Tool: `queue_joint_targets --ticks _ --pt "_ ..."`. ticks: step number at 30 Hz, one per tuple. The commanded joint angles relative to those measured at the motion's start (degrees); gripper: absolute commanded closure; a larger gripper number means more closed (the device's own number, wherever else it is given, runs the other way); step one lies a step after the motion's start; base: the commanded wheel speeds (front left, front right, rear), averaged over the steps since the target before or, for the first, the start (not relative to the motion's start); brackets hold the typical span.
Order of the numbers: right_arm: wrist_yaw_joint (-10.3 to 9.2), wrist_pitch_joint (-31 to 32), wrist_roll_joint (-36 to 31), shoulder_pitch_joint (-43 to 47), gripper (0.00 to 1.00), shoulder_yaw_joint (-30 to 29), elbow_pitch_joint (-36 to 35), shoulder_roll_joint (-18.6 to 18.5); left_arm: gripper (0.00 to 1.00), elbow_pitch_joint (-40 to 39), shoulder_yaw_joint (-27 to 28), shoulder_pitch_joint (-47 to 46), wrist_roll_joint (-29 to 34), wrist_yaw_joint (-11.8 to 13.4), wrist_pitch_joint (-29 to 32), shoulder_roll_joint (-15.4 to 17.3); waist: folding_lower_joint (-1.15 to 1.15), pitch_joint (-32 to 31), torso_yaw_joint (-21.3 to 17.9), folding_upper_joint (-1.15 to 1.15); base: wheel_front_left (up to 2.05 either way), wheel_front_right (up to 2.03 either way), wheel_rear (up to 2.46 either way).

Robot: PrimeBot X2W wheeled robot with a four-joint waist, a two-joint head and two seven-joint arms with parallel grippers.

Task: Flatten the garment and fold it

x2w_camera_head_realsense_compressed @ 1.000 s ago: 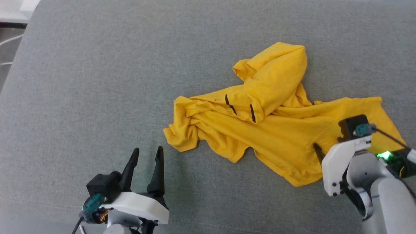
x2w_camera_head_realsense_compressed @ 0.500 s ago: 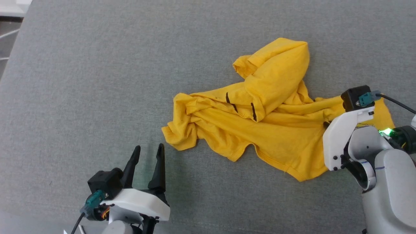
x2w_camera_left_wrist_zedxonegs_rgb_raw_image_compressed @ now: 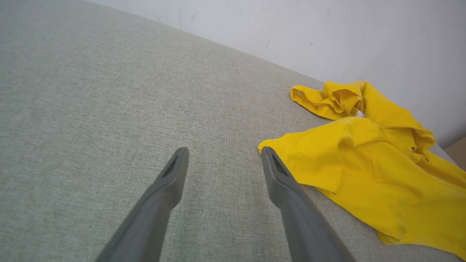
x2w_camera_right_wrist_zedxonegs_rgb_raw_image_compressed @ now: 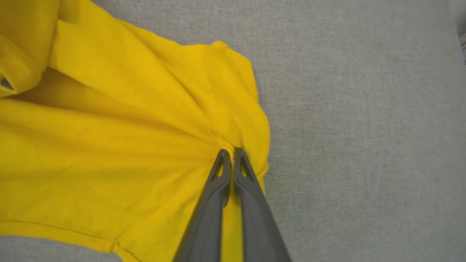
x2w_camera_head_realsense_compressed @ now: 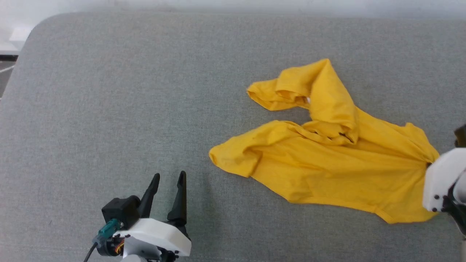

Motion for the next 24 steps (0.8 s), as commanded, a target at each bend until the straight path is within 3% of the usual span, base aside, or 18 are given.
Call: queue_joint_targets --ticks 1,2,3,4,5,11,18,24 --pt "-0.12 -1.2 -0.6 1.1 1.00 -1.2 0.1 0.0 0.00 -0.1 -0.1 0.6 -0.4 -0.2 0.2 0.5 0.00 -0.9 -0.4 0.00 0.00 0.00 0.00" --pt "-0.12 -2.1 -1.1 1.6 1.00 -2.0 0.5 0.2 0.00 -0.1 -0.2 0.8 -0.4 -0.2 0.3 0.5 0.00 -1.1 -0.4 0.00 0.00 0.00 0.00" --pt "-0.12 -3.3 -1.6 2.0 0.67 -2.7 1.0 0.5 0.00 -0.1 -0.3 0.9 -0.5 -0.2 0.5 0.6 0.00 -1.2 -0.5 0.00 0.00 0.00 0.00" --pt "-0.12 -4.8 -2.1 2.2 0.20 -3.2 1.5 1.0 0.00 -0.1 -0.5 1.0 -0.5 -0.2 0.7 0.6 0.00 -1.4 -0.4 0.00 0.00 0.00 0.00" --pt "-0.12 -6.5 -2.4 2.2 0.00 -3.6 1.9 1.7 0.00 -0.1 -0.6 1.0 -0.6 -0.2 0.9 0.6 0.00 -1.6 -0.4 0.00 0.00 0.00 0.00" --pt "-0.12 -10.6 -0.1 1.1 0.00 -0.8 -0.6 3.7 0.00 -0.5 -0.9 1.6 -0.7 0.1 1.4 0.9 0.00 -2.3 0.0 0.00 0.00 0.00 0.00" --pt "-0.12 -7.9 4.1 -2.9 0.00 3.1 -9.2 2.0 0.00 -1.5 -1.1 1.7 -0.8 0.5 1.3 0.8 0.00 -1.6 1.1 0.00 0.00 0.00 0.00" --pt "-0.12 -4.5 4.4 -7.7 0.00 5.8 -7.5 0.3 0.00 -1.5 -1.5 0.3 -1.1 0.0 1.1 0.1 0.00 1.3 3.4 0.00 0.00 0.00 0.00"
